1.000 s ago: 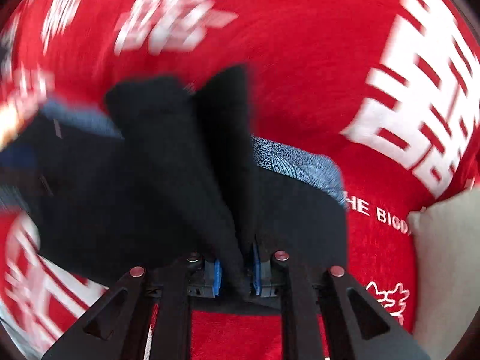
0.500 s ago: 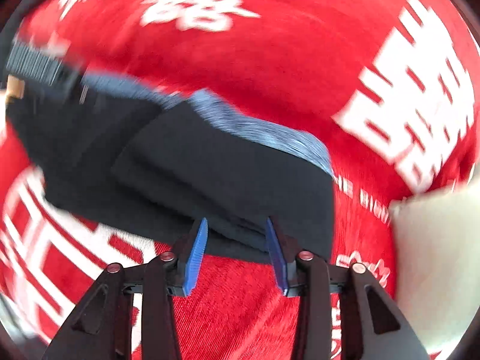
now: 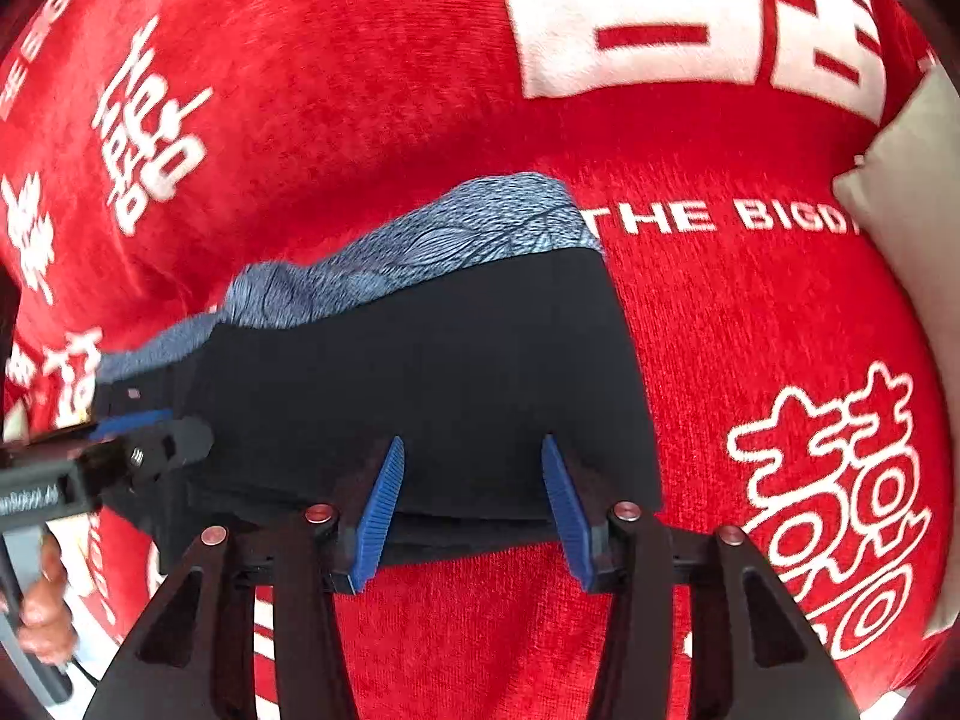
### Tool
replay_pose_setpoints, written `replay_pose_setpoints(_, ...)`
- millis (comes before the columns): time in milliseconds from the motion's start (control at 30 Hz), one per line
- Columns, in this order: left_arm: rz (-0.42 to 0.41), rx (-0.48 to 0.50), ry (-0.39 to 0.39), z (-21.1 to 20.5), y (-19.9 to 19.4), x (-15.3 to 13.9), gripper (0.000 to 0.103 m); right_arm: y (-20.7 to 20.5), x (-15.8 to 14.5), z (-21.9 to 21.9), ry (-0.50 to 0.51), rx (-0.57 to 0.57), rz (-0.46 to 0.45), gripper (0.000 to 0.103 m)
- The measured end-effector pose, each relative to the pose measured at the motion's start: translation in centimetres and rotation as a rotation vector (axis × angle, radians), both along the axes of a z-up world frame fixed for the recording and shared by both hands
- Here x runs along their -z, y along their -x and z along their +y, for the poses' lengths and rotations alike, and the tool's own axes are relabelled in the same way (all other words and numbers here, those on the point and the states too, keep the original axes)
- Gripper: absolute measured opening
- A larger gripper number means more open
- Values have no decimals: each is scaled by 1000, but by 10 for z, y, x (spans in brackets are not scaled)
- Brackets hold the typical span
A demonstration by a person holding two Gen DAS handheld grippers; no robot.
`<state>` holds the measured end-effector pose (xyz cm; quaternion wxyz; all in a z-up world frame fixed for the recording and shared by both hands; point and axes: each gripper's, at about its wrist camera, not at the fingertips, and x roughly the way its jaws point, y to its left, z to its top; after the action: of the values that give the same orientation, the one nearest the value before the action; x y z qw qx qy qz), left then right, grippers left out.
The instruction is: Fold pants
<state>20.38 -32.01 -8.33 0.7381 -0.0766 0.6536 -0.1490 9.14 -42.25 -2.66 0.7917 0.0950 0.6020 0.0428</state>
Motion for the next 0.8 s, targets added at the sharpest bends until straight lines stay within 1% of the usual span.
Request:
replay_pose_setpoints(67, -20, 4, -10, -2, 0, -3, 55, 3, 0, 3, 8, -23, -6, 52)
replay_pose_setpoints(133, -19, 4, -27, -5, -3, -1, 55, 4, 0, 2, -4, -19, -8, 52)
replay_pose_setpoints(200, 8, 4, -31, -8, -10, 10, 55, 5, -1, -2, -37, 7, -4, 52)
replay_pose_setpoints(233, 22, 1, -36, -10, -13, 17, 52, 5, -1, -4, -51, 19, -1, 52)
replay_pose_setpoints(267, 28, -5, -36, -10, -13, 20, 28, 4, -1, -5, -61, 24, 2, 52)
replay_pose_setpoints(300, 28, 0, -46, -11, -12, 20, 26, 3, -3, -6, -67, 26, 5, 52)
replay_pose_setpoints(333, 19, 4, -45, -11, -10, 18, 25, 4, -5, -7, -65, 26, 5, 52)
replay_pose_setpoints(367, 3, 11, -45, -10, -6, 13, 22, 5, -8, -8, -63, 19, 6, 52)
replay_pose_setpoints(433, -3, 28, -51, -12, 3, 9, 22, 4, -10, -9, -60, 4, 15, 52)
replay_pose_setpoints(467, -1, 35, -58, -13, 8, 9, 20, 7, -11, -9, -58, -6, 20, 52)
replay_pose_setpoints(567, 16, 51, -94, -16, 23, 19, 20, 14, -9, -12, -53, -16, 32, 52)
replay_pose_setpoints(600, 23, 44, -96, -14, 27, 24, 20, 17, -8, -10, -48, -21, 35, 52)
replay_pose_setpoints(700, -5, 30, -97, -12, 31, 28, 20, 23, 3, 1, -35, -48, 55, 53)
replay_pose_setpoints(800, -20, -4, -106, -8, 32, 17, 21, 30, 11, 9, -40, -62, 108, 53)
